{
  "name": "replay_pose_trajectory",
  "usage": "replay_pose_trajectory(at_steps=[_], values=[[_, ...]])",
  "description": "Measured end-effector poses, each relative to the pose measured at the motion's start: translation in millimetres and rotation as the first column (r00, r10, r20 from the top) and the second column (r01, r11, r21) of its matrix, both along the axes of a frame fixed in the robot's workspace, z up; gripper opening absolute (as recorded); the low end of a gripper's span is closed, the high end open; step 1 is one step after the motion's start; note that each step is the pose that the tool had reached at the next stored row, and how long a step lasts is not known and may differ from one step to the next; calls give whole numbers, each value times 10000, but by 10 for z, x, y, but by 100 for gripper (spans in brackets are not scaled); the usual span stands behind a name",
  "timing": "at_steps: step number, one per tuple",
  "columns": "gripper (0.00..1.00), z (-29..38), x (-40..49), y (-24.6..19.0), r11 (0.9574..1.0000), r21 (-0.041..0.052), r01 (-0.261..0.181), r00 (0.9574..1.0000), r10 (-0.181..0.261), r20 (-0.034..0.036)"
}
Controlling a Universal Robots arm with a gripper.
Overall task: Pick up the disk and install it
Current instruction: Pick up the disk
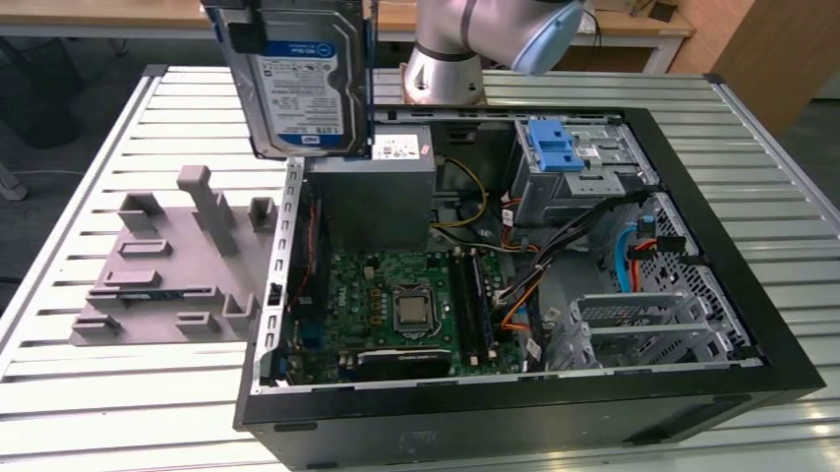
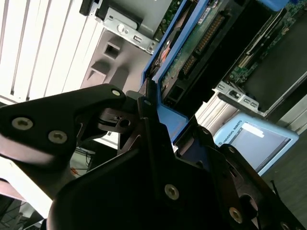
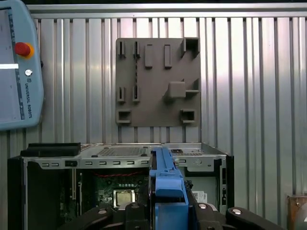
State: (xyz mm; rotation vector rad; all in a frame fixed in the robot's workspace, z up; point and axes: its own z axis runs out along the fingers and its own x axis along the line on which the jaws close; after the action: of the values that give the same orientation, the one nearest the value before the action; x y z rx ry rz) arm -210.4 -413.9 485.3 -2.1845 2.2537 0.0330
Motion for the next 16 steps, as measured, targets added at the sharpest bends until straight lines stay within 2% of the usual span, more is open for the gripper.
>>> replay_pose_trajectory(at_steps=[3,7,11,16], values=[[37,-3,103,-3,10000,0,0,10000,0,10],[37,-10,174,-22,10000,0,0,10000,0,73],[37,-24,198,-78,10000,0,0,9999,0,124],[37,-39,234,-159,10000,2,1,9999,-1,137]])
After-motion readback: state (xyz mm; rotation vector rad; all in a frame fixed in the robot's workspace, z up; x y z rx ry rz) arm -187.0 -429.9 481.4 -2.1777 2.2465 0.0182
